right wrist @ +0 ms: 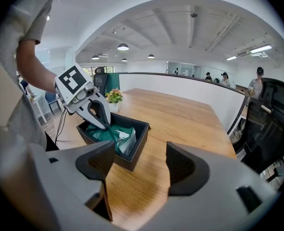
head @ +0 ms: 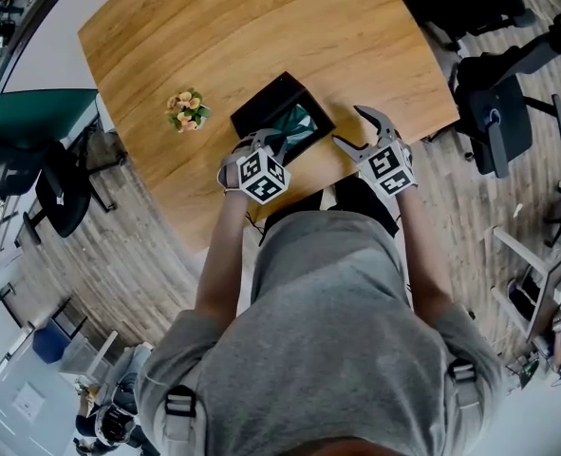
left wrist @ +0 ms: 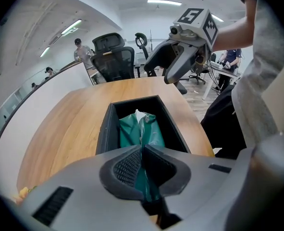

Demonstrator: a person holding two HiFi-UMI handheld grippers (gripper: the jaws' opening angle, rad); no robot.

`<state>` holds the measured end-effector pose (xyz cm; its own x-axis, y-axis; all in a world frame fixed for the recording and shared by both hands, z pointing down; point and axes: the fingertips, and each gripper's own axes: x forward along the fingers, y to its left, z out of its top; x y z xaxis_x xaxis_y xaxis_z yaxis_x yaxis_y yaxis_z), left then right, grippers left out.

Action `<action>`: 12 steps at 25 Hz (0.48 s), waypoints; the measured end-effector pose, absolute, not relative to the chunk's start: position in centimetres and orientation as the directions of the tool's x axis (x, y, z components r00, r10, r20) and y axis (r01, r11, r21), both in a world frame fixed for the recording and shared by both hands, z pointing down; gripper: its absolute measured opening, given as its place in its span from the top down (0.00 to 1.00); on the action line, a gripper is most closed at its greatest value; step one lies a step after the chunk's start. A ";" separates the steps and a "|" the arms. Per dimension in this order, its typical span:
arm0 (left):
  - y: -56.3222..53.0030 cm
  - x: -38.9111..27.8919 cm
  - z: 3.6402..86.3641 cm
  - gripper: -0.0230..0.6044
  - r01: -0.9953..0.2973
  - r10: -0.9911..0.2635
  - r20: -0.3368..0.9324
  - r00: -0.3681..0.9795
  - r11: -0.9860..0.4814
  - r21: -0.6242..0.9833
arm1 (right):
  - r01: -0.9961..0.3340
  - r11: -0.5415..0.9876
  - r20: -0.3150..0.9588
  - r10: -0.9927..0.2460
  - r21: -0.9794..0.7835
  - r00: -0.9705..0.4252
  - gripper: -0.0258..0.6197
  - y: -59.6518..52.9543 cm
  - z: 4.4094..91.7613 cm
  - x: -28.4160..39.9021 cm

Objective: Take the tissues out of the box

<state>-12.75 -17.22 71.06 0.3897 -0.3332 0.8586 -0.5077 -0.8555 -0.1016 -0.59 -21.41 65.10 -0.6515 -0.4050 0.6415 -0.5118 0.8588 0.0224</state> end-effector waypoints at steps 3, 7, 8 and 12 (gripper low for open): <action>-17.2 -12.7 70.9 0.92 -0.509 -0.334 0.857 0.391 -0.855 -0.101 | -0.518 0.855 0.642 -0.411 0.026 -0.647 0.43 -21.3 65.1 -0.2; -17.3 -12.8 71.0 0.93 -0.520 -0.340 0.859 0.383 -0.848 -0.104 | -0.526 0.850 0.642 -0.418 0.028 -0.643 0.43 -21.1 65.0 0.0; -17.3 -12.8 71.1 0.93 -0.522 -0.339 0.861 0.380 -0.847 -0.104 | -0.527 0.849 0.641 -0.420 0.028 -0.642 0.43 -21.1 65.0 0.0; -17.5 -12.8 71.2 0.93 -0.528 -0.340 0.861 0.378 -0.843 -0.101 | -0.532 0.846 0.640 -0.425 0.029 -0.640 0.43 -21.1 65.0 0.2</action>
<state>-12.82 -17.52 71.22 0.3780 -0.3401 0.8611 -0.5281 -0.8431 -0.1012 0.22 -21.06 65.02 -0.6405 -0.4248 0.6398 -0.5320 0.8462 0.0294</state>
